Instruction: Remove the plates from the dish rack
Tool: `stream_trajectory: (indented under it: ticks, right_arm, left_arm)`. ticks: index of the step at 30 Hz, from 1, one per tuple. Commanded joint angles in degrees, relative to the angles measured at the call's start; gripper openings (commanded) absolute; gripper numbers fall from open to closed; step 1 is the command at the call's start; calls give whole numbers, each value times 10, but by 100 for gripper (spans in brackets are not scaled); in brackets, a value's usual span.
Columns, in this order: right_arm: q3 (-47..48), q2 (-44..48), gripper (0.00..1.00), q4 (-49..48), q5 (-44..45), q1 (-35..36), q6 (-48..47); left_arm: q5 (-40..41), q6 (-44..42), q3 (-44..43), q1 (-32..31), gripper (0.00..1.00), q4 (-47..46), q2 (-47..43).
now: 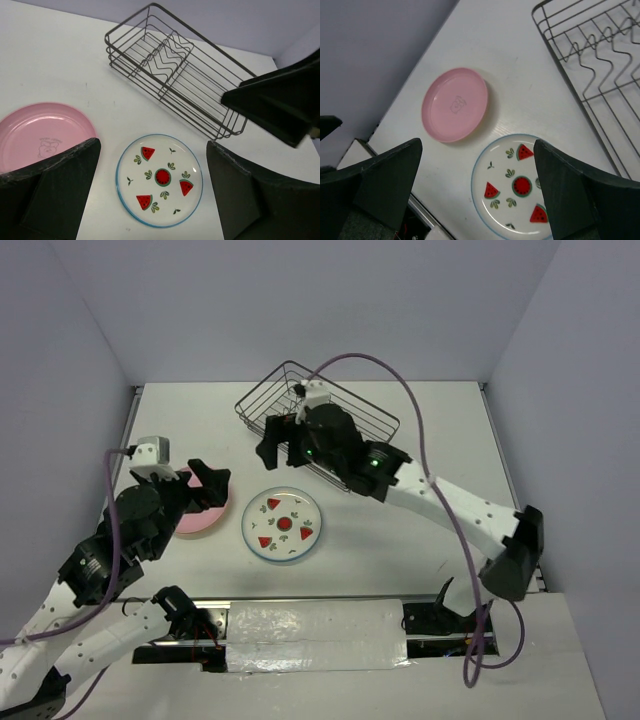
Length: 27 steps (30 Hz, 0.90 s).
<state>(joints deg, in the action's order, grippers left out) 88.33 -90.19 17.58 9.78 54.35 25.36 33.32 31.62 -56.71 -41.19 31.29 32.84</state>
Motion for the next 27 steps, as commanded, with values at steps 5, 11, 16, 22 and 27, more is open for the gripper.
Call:
stream_trajectory:
  ticks: [5, 11, 16, 22, 27]
  right_arm:
    - [-157, 184, 100, 11, 101, 9, 12]
    - [-267, 315, 100, 10, 137, 11, 21]
    - [-348, 437, 100, 25, 177, 13, 21]
    - [-396, 540, 100, 47, 204, 13, 18]
    - [-411, 579, 100, 61, 226, 13, 14]
  left_arm:
    - [-99, -34, 27, -3, 99, -84, 16]
    - [-138, -33, 65, -2, 99, -127, 8]
    - [-128, -45, 82, -2, 99, -130, -4]
    - [-130, -52, 103, -2, 99, -143, -21]
    - [-133, -50, 109, -3, 99, -146, -26]
